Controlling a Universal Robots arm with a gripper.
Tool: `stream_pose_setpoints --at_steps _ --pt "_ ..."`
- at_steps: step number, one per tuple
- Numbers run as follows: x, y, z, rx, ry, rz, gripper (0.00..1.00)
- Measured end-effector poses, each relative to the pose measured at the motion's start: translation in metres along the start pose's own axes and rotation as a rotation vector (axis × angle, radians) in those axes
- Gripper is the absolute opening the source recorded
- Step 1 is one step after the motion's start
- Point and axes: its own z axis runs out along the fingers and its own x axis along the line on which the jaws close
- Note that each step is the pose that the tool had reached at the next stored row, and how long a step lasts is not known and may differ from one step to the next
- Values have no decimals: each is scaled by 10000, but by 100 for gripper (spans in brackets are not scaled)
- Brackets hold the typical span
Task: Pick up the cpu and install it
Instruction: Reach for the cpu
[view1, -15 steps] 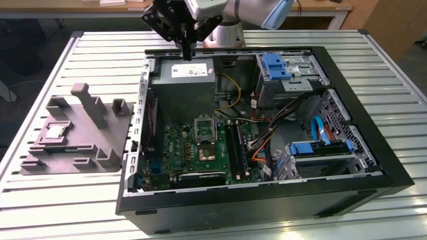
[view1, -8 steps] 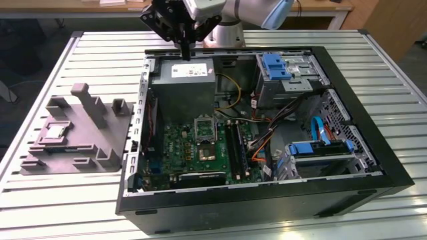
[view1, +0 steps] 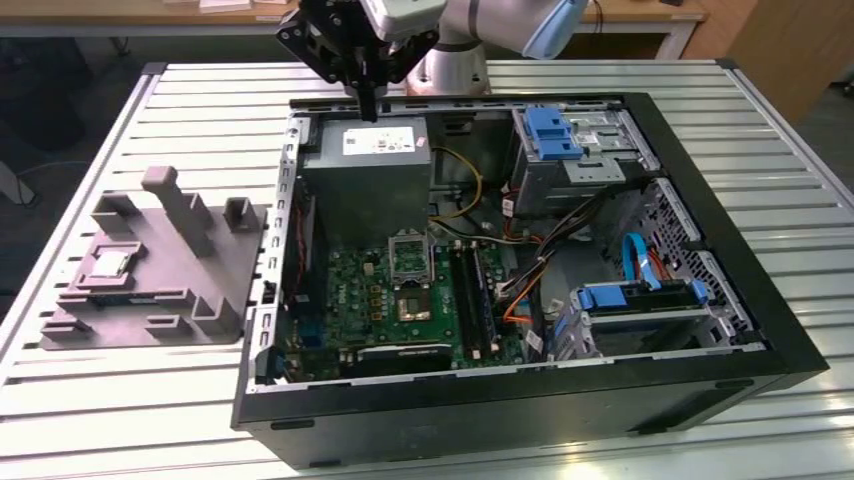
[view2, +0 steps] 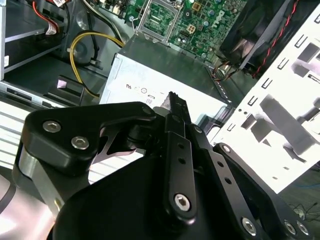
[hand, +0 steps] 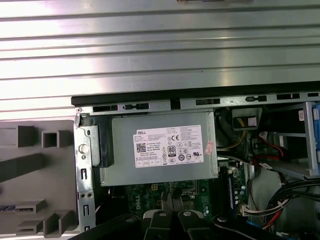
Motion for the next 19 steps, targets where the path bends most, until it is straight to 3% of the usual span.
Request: stream_pose_setpoints --at_steps 14,16,19 --pt "77 -6 -1 -1 -1 2 11" --pt "148 -12 9 -1 -1 0 11" --pt "154 -12 9 -1 -1 1 11"
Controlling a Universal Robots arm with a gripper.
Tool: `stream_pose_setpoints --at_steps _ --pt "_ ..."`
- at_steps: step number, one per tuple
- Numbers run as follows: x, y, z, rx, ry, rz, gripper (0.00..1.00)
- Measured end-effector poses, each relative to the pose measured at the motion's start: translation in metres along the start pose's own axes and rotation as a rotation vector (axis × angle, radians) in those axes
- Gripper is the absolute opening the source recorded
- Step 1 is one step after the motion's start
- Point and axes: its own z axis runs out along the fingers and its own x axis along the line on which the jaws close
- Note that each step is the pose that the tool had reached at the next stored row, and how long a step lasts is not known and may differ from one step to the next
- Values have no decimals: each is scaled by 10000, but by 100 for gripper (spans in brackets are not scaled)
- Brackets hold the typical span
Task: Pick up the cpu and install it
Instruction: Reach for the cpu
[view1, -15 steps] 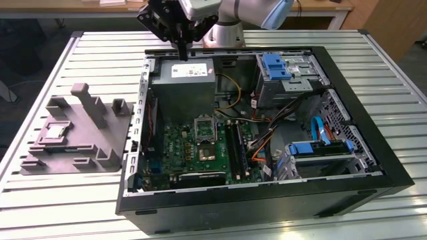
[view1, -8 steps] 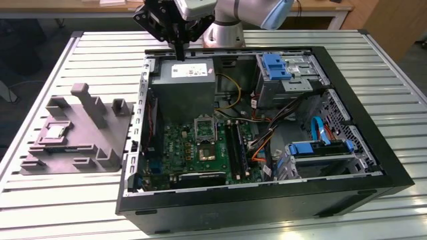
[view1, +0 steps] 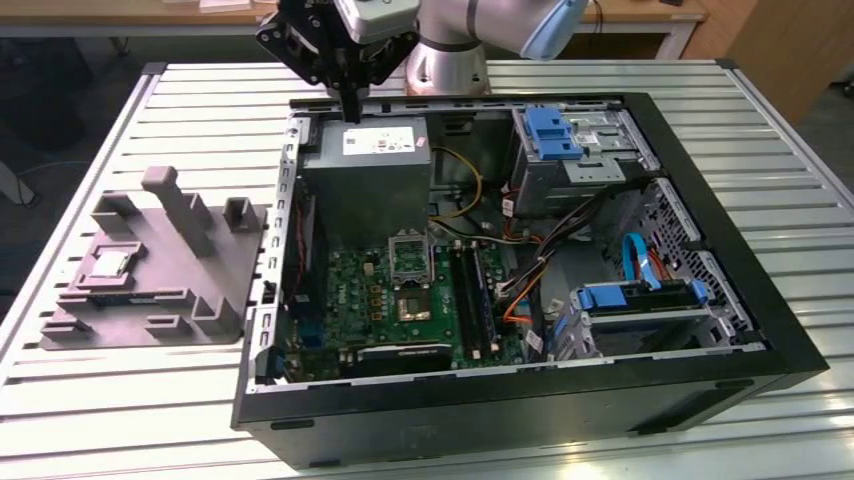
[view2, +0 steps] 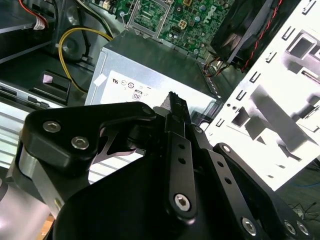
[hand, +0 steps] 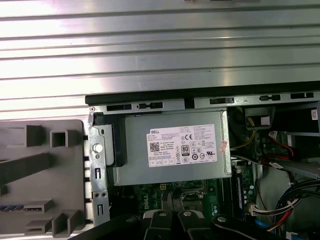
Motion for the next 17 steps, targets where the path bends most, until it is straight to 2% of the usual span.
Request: stream_pose_setpoints --at_steps 17 --pt "19 -1 0 1 0 -1 11"
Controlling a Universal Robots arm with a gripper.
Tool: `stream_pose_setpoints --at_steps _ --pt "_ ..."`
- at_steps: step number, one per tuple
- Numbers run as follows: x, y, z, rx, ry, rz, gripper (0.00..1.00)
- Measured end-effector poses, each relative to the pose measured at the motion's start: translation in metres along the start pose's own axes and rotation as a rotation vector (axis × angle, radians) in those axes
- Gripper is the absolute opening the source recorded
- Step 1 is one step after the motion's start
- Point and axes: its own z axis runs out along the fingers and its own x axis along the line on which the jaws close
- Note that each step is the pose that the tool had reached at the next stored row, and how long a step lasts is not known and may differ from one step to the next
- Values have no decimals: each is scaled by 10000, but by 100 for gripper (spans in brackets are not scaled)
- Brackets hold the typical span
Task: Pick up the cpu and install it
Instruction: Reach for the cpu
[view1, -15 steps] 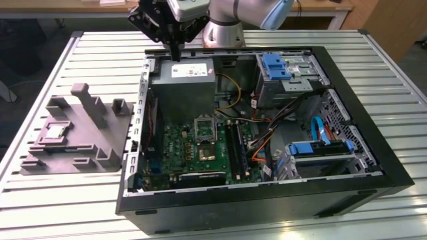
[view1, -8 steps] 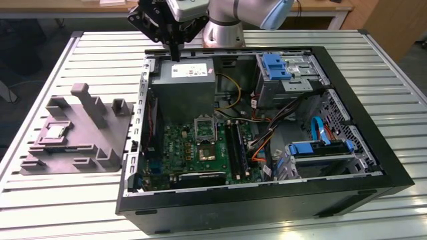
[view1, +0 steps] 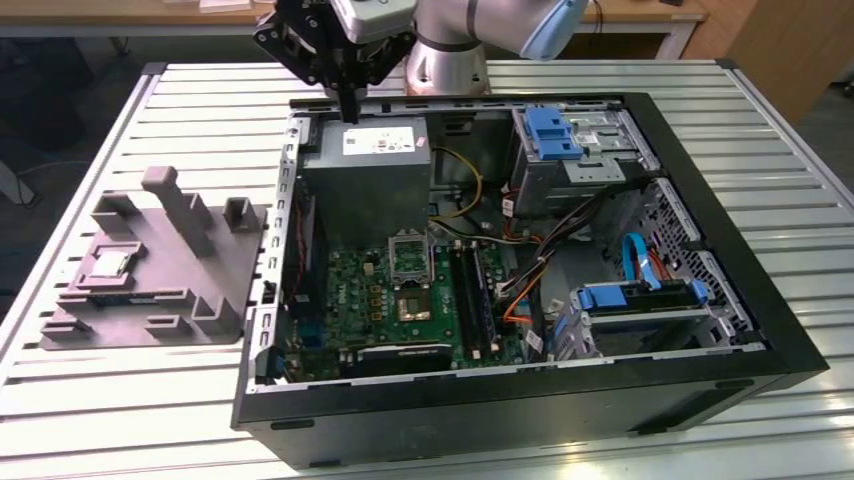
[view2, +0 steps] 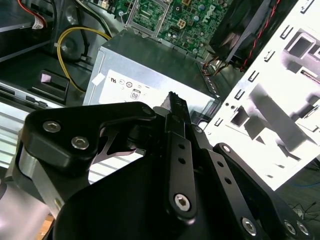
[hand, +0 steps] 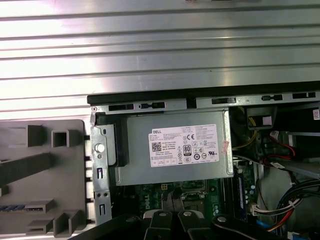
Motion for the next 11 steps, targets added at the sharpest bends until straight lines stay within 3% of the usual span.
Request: stream_pose_setpoints --at_steps 11 --pt "28 -2 0 0 0 0 11"
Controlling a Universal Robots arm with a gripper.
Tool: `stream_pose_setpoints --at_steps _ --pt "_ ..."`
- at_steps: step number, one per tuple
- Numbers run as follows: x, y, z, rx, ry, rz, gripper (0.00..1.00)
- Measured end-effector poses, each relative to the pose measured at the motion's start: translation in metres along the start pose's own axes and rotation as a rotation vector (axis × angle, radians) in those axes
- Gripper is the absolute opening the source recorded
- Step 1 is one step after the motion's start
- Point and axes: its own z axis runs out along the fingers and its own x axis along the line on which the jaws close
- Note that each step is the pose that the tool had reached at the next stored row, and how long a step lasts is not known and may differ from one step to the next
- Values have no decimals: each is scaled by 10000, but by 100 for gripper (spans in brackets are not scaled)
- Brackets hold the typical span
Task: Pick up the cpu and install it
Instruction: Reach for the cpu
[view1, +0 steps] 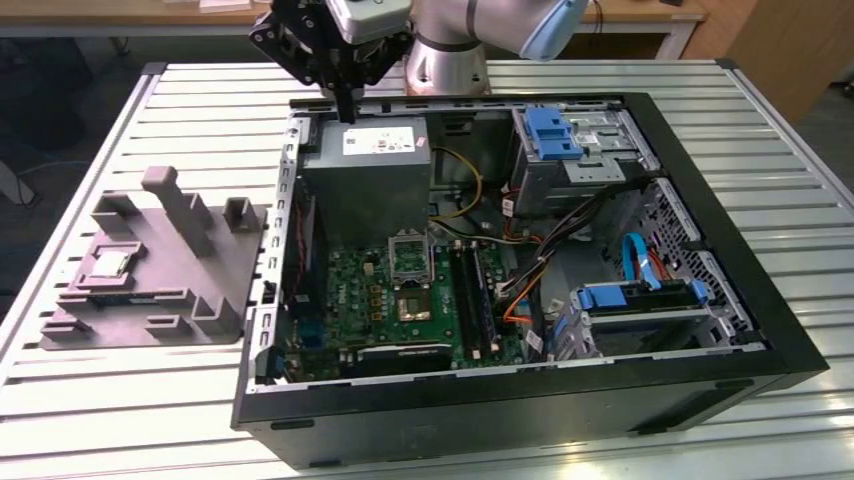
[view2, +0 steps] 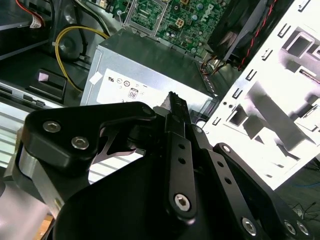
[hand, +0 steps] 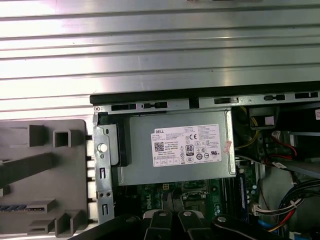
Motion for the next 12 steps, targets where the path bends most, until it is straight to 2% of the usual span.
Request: stream_pose_setpoints --at_steps 6,8,12 --pt "12 -1 0 -1 0 0 11" --pt "129 -10 4 0 0 0 11" --pt "137 -11 4 0 0 0 11"
